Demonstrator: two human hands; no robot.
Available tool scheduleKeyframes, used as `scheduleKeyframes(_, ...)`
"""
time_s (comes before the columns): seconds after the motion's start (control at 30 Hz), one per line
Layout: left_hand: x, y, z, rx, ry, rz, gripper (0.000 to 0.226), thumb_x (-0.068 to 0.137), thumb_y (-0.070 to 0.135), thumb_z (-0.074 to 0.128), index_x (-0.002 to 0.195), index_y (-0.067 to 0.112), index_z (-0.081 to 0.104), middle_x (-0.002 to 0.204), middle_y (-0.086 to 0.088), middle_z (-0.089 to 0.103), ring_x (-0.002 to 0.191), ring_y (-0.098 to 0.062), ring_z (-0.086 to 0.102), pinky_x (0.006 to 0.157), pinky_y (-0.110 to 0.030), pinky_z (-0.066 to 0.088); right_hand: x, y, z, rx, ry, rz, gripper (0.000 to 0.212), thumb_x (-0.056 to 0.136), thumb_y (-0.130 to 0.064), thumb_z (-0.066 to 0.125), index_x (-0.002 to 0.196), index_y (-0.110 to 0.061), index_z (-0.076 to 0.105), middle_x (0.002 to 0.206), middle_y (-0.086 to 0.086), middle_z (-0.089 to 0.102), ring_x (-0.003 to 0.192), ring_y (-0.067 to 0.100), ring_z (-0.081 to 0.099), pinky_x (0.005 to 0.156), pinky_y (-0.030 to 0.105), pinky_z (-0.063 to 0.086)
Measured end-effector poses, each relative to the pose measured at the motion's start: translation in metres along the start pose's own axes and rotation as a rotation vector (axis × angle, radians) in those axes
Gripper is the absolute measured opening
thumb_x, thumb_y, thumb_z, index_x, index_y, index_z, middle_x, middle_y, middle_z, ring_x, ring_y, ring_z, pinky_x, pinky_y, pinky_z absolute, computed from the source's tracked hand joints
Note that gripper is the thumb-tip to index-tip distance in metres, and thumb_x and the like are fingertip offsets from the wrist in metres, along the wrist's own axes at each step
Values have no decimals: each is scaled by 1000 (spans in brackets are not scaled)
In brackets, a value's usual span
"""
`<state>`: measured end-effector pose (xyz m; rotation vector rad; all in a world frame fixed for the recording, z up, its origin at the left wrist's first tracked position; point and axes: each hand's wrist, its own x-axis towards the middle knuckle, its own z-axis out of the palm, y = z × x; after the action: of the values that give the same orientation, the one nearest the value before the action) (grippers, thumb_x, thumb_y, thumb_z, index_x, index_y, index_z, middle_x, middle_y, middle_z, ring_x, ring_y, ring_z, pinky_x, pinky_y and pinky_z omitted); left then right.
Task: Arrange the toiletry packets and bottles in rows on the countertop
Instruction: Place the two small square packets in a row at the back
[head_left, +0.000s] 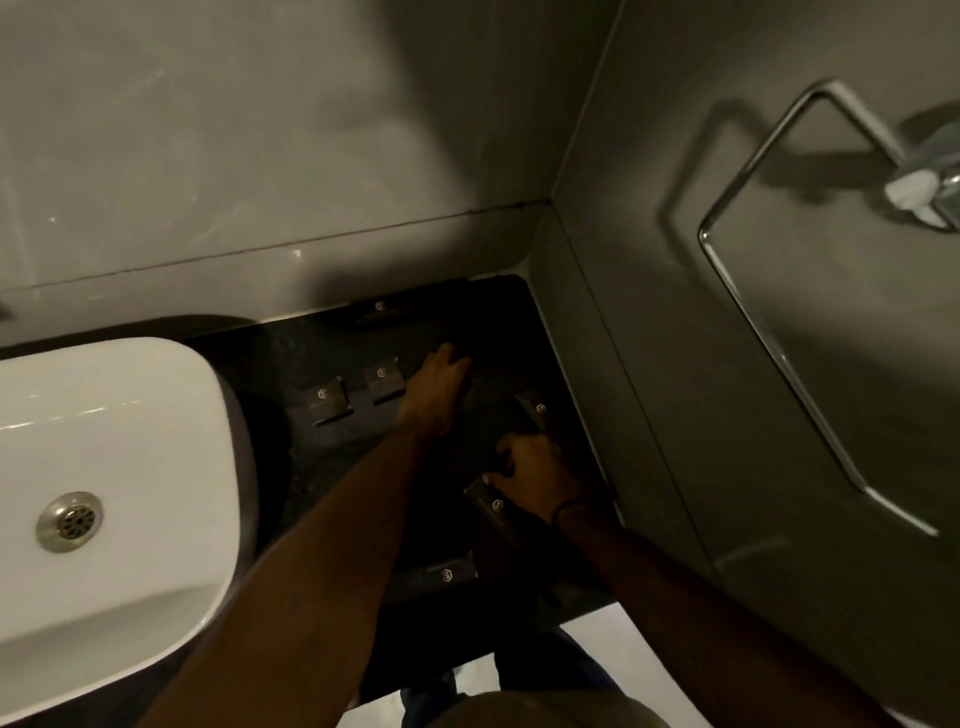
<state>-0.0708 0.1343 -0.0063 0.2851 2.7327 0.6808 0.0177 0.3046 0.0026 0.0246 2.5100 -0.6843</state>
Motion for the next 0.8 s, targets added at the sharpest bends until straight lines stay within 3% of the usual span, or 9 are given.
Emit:
scheduleKeyframes(0.1,0,-3,-2,-99,17,-70,57,85,19,65,137,7,43,135,-21,49,123,-38,48,99,-48,45,4,5,-2,-9,-100,15,53,75,-22,85,123,-12,64,119,13,69,111,29,66,97,41,55)
scheduleKeyframes(0.23,2,-8,-6,-126,92,-82,41,80,18,70,118,6,60,120,-18,58,112,-36,54,90,-40,47,12,9,-9,-50,-163,-9,53,75,-13,84,124,-14,64,122,13,67,116,30,63,100,39,54)
scheduleKeyframes(0.33,7,-7,-7,-140,136,-66,37,79,18,70,114,7,65,118,-18,59,107,-36,57,87,-39,48,32,0,-22,57,45,-60,41,80,-11,78,119,-10,67,121,15,65,117,32,62,100,39,53)
scheduleKeyframes(0.43,14,-9,-4,-170,199,-69,39,77,12,71,116,6,65,117,-21,62,105,-39,60,85,-38,49,63,-16,-37,210,354,-73,20,81,-5,73,101,-7,71,110,15,64,99,32,66,87,40,58)
scheduleKeyframes(0.5,18,-10,0,-201,209,-115,46,78,9,71,122,6,59,119,-19,64,108,-38,61,86,-37,49,83,-25,-42,256,442,-53,17,81,-3,70,97,-8,70,105,13,64,94,30,66,82,36,57)
scheduleKeyframes(0.63,23,-14,5,-246,253,-142,45,79,7,70,121,5,55,113,-19,68,103,-38,64,81,-34,47,110,-29,-38,208,304,-34,29,84,-1,65,113,-6,67,118,18,66,110,33,62,95,39,49)
scheduleKeyframes(0.8,29,-19,7,-242,261,-159,43,78,7,69,119,9,54,109,-15,69,99,-34,66,76,-35,49,124,-28,-31,194,250,-10,30,88,-4,62,117,-5,65,123,20,63,116,36,58,98,39,46)
